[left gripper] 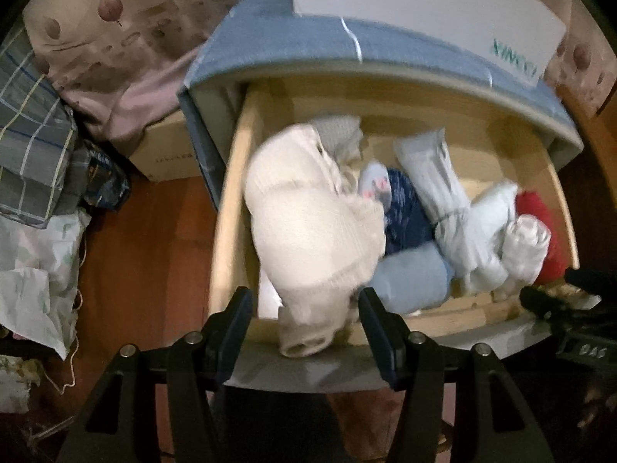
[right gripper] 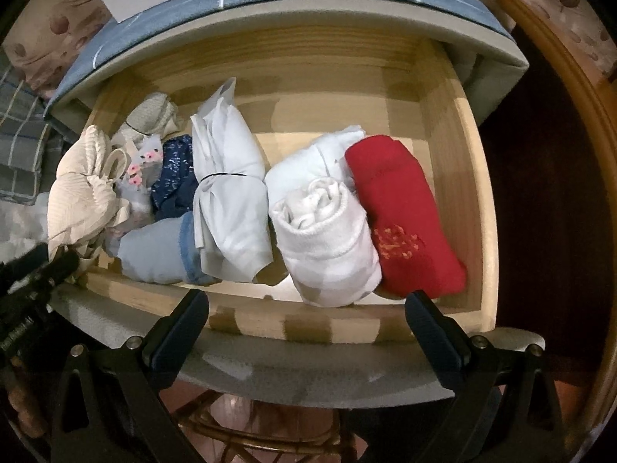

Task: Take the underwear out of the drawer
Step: 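Lower the left gripper onto the cream knit underwear roll and close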

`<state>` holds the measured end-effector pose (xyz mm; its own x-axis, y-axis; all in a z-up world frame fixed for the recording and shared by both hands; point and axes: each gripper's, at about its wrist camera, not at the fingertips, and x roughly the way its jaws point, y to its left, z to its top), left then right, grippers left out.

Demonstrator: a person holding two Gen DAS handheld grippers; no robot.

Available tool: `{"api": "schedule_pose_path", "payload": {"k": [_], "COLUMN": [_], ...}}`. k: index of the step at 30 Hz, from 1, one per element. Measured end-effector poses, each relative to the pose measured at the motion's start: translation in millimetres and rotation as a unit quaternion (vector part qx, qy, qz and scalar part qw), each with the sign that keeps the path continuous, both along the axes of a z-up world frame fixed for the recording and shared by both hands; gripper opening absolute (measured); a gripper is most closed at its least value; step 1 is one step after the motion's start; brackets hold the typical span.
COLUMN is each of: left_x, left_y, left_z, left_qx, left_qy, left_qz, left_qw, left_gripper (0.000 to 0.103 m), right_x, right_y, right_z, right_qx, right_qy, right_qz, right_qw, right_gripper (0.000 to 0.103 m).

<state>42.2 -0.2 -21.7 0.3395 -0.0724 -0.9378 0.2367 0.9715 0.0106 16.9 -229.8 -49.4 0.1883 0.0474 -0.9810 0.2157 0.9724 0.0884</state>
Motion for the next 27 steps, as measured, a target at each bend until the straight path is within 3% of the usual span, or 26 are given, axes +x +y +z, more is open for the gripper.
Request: {"api": "schedule_pose_path", "payload": {"k": [9,17,27], "left_x": [37.0,56.3,70.5], "left_y": [26.9,14.4,2.8], "left_z": [35.6,13.5,-10.3], "left_qx": [-0.08,-0.071,-0.055], "left_qy": [0.029,0.107,0.111], "left_qz": [0.035,0.051,0.081], "left_qw": [0.9958,0.9905,0.989], "left_gripper": [0.058,0.058,0.065], "right_x": [2.3,3.6,-8.9], "right_y": [-12.3,-17.6,-22.6], "right_z": [15.4,11.5,-1.5], "right_qx": [0.017,0.016,0.013], "right_qy": [-0.052,-0.072,-0.065], "right_qz": [0.008,0.017,0.039], "right_qw": [0.998,0.997,0.997], "right_gripper": [0.1,0.101,0.1]}}
